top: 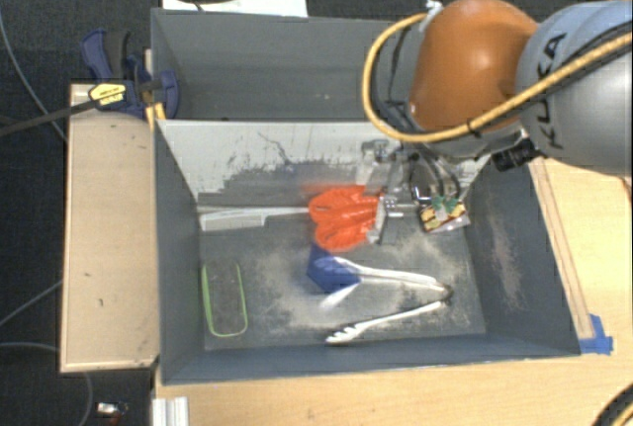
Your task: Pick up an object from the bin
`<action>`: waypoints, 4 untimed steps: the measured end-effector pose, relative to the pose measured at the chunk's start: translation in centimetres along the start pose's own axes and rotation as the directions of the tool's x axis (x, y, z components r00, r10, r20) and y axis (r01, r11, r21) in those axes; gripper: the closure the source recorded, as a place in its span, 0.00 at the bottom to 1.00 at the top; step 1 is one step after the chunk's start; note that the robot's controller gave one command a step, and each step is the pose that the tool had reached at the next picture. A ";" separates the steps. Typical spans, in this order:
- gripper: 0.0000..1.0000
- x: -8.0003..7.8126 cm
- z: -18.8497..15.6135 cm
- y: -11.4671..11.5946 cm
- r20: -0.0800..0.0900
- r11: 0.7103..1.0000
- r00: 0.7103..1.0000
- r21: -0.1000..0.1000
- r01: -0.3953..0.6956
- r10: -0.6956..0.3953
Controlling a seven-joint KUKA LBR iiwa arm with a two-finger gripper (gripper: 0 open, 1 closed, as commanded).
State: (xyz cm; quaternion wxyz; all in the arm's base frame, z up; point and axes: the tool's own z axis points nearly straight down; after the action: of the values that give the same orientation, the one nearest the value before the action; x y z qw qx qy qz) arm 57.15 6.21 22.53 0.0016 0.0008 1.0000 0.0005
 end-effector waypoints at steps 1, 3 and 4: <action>0.00 0.0 0.0 0.0 0.000 1.000 1.000 0.000 0.000 0.000; 0.00 -0.8 10.3 1.4 0.011 0.997 0.997 -0.001 0.083 -0.083; 0.00 -1.5 13.4 0.2 0.002 0.996 0.996 0.001 0.088 -0.088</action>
Offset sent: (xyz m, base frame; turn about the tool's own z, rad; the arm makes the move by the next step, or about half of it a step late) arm -0.0054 -0.0021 -0.1055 -0.0415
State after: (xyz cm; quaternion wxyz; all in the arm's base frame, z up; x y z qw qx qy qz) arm 58.74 6.44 9.15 0.0028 -0.0432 0.9991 0.0000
